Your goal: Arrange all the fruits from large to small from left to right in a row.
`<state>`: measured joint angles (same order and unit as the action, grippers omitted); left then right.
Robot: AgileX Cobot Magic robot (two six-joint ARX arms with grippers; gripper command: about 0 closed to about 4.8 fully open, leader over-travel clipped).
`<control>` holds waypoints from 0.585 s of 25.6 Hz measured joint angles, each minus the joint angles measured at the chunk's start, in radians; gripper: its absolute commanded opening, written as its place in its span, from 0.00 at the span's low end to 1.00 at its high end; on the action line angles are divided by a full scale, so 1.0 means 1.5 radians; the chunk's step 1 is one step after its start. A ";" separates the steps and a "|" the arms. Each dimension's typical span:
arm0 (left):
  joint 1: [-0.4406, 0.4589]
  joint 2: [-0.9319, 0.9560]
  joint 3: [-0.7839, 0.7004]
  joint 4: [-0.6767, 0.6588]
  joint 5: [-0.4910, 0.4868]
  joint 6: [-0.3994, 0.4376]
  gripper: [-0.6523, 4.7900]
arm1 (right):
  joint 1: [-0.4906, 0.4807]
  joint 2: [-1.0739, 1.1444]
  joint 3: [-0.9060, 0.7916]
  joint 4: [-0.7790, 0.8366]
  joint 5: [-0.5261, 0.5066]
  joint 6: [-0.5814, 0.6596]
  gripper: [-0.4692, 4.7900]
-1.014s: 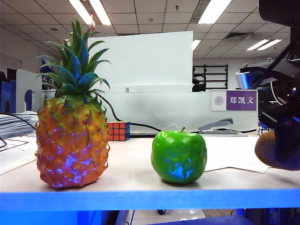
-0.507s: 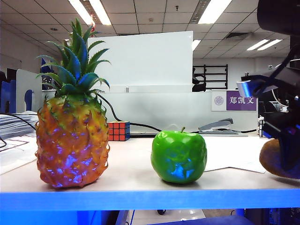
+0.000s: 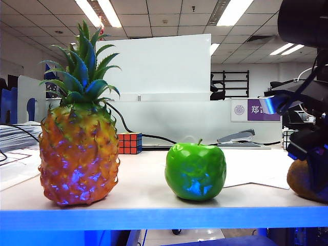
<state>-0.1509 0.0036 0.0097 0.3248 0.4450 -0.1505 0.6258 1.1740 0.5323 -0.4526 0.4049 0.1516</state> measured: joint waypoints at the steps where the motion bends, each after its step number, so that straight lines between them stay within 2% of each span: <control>1: 0.000 0.000 0.000 0.000 0.000 0.000 0.18 | 0.000 0.002 0.000 0.003 0.002 0.001 0.18; 4: 0.000 0.000 0.000 0.000 0.000 0.000 0.18 | 0.000 0.003 0.000 0.006 0.002 0.002 0.43; 5: 0.000 0.000 0.000 0.000 0.000 0.000 0.18 | 0.000 0.003 0.000 0.006 0.002 0.002 0.48; 11: 0.000 0.000 0.000 0.000 0.000 0.000 0.18 | 0.000 0.003 0.000 0.006 0.002 0.004 0.49; 15: 0.000 0.000 0.000 0.000 0.000 0.000 0.18 | 0.000 0.003 0.000 0.006 0.009 0.004 0.65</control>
<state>-0.1513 0.0036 0.0097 0.3248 0.4450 -0.1505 0.6258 1.1786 0.5323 -0.4431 0.4191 0.1577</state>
